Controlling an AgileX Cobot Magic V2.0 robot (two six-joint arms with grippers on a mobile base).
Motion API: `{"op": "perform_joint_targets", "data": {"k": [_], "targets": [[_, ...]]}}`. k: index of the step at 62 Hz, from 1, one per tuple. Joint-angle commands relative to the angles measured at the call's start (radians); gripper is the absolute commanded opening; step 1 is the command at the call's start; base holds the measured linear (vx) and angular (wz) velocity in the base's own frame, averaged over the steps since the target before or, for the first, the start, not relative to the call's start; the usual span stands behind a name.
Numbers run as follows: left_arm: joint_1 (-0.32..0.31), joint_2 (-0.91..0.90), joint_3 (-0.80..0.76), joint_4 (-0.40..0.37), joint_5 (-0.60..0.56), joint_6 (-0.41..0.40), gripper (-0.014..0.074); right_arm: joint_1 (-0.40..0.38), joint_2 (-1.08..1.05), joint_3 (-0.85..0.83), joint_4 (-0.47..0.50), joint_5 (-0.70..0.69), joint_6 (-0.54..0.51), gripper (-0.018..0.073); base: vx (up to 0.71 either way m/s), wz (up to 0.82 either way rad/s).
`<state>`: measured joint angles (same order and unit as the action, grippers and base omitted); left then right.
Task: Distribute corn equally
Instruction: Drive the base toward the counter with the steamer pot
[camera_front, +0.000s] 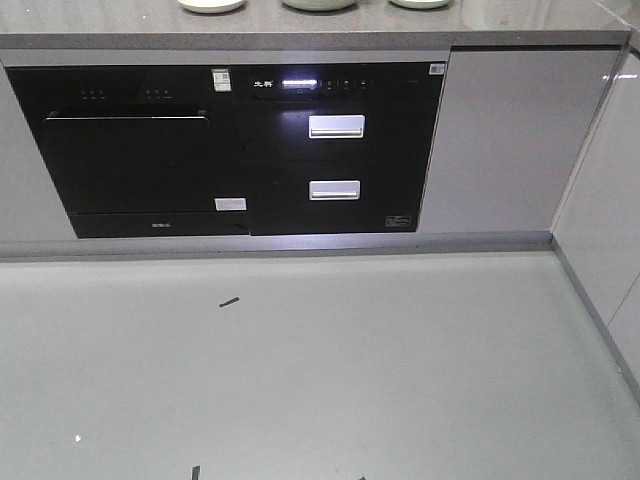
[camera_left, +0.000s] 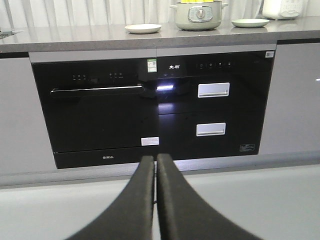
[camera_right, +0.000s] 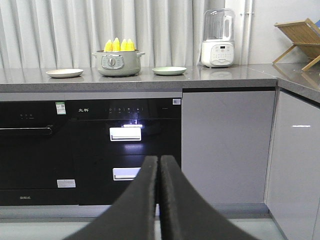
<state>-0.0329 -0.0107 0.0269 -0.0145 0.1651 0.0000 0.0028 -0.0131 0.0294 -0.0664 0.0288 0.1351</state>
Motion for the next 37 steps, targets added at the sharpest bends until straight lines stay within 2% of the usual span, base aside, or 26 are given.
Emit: {"op": "perform_joint_targets", "data": {"k": [1, 37], "targets": [[0.001, -0.016, 0.003, -0.001, -0.070, -0.009, -0.0007, -0.004, -0.006, 0.008, -0.012, -0.074, -0.008, -0.0001, 0.12, 0.03], [0.001, -0.016, 0.003, -0.001, -0.070, -0.009, -0.0007, -0.004, -0.006, 0.008, -0.012, -0.074, -0.008, -0.0001, 0.15, 0.03]]}}
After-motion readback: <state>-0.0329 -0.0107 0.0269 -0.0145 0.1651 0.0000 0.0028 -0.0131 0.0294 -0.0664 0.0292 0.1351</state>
